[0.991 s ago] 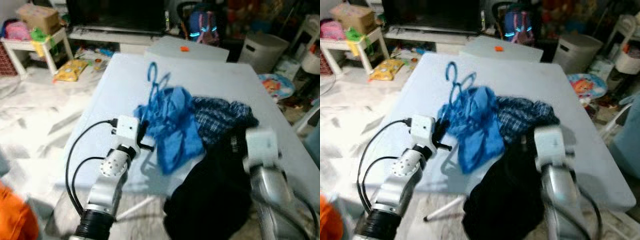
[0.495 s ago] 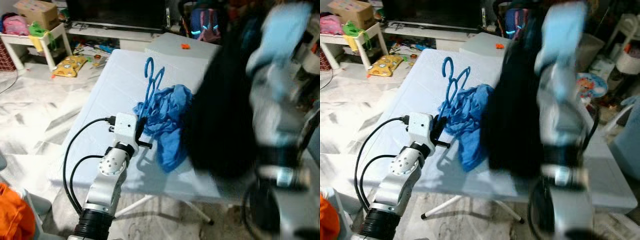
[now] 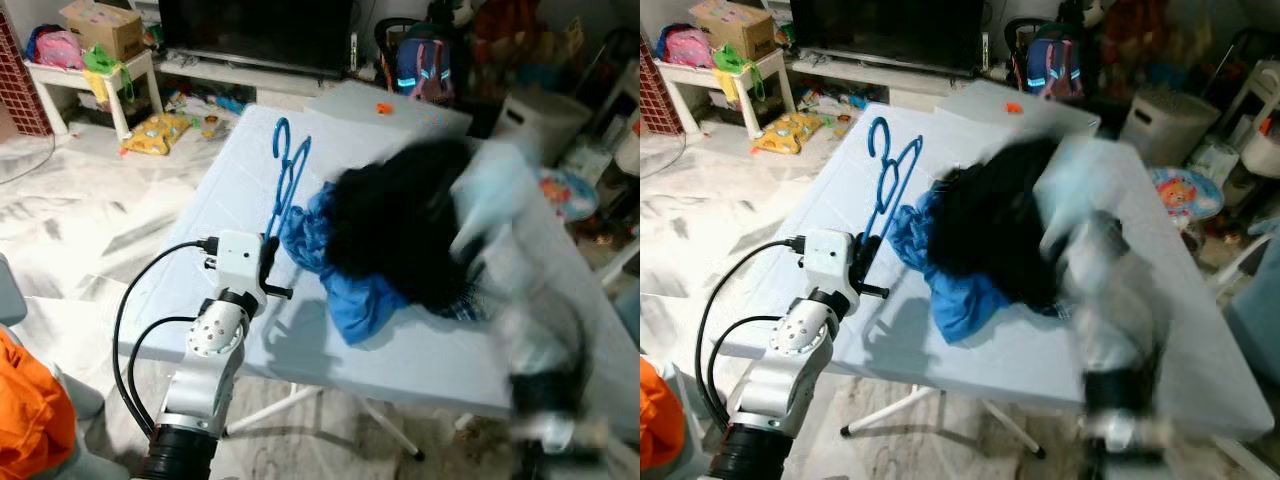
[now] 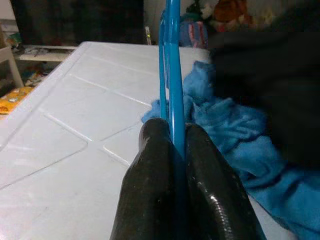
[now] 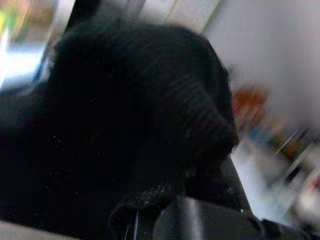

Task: Hang hanger

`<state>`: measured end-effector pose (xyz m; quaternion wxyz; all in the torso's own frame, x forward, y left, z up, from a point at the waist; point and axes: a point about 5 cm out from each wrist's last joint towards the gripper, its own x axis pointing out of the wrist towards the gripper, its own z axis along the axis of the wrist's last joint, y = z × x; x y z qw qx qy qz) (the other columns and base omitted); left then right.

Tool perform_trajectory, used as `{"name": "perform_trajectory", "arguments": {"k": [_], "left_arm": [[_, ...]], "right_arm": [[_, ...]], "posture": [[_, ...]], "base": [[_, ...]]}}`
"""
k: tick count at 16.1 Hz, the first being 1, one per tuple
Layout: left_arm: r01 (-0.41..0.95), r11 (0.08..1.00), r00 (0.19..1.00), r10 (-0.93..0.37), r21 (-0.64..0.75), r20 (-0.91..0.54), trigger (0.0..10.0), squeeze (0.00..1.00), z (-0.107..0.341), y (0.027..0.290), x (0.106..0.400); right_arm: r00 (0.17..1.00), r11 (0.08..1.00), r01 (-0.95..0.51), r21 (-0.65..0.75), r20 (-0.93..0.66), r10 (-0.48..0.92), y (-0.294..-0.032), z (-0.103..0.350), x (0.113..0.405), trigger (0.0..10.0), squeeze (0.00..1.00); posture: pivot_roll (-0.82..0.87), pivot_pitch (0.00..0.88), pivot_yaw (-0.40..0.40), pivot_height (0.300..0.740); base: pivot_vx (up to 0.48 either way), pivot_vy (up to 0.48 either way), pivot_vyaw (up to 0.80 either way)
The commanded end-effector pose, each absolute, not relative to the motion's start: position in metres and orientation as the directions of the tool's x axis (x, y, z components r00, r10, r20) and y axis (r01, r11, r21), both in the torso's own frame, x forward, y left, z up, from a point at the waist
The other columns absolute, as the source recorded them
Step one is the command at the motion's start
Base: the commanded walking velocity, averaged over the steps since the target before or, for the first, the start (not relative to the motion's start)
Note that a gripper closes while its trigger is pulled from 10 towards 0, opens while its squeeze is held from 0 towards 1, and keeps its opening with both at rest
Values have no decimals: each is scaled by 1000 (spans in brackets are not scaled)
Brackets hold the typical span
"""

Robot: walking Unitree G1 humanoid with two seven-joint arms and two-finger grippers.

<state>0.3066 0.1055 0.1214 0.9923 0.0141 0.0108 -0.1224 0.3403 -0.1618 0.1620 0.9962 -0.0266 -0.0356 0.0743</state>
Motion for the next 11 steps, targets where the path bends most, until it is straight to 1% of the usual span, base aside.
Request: {"name": "perform_trajectory", "arguments": {"k": [1, 2, 3, 4, 7, 9, 11], "left_arm": [[266, 963, 964, -266, 29, -10, 10000, 0, 126, 99, 306], [277, 960, 961, -277, 29, -14, 10000, 0, 126, 97, 307], [283, 959, 959, -283, 29, -14, 10000, 0, 126, 96, 307], [289, 957, 957, -289, 29, -14, 10000, 0, 126, 94, 307], [296, 955, 955, -295, 23, -19, 10000, 0, 125, 93, 306], [294, 956, 956, -293, 23, -24, 10000, 0, 125, 96, 305], [289, 956, 957, -287, 49, -45, 10000, 0, 120, 104, 304]], "right_arm": [[974, 959, -227, -168, -43, 223, -158, 145, 332, 10000, 1000], [931, 915, -317, -249, -264, 251, -159, 101, 310, 10000, 1000], [915, 902, -336, -272, -322, 243, -162, 90, 302, 10000, 1000], [906, 895, -353, -273, -340, 253, -164, 87, 296, 10000, 1000], [920, 903, -317, -289, -325, 219, -176, 97, 295, 10000, 1000], [945, 916, -280, -289, -250, 210, -180, 114, 296, 10000, 1000], [951, 920, -283, -272, -206, 231, -182, 123, 289, 10000, 1000]], "posture": [[101, 0, -96, 740], [90, 0, -87, 740], [86, 0, -85, 740], [83, 0, -84, 740], [75, 0, -83, 740], [80, 0, -87, 740], [78, 0, -89, 740]], "base": [[0, 0, 0], [0, 0, 0], [0, 0, 0], [0, 0, 0], [0, 0, 0], [0, 0, 0], [0, 0, 0]]}}
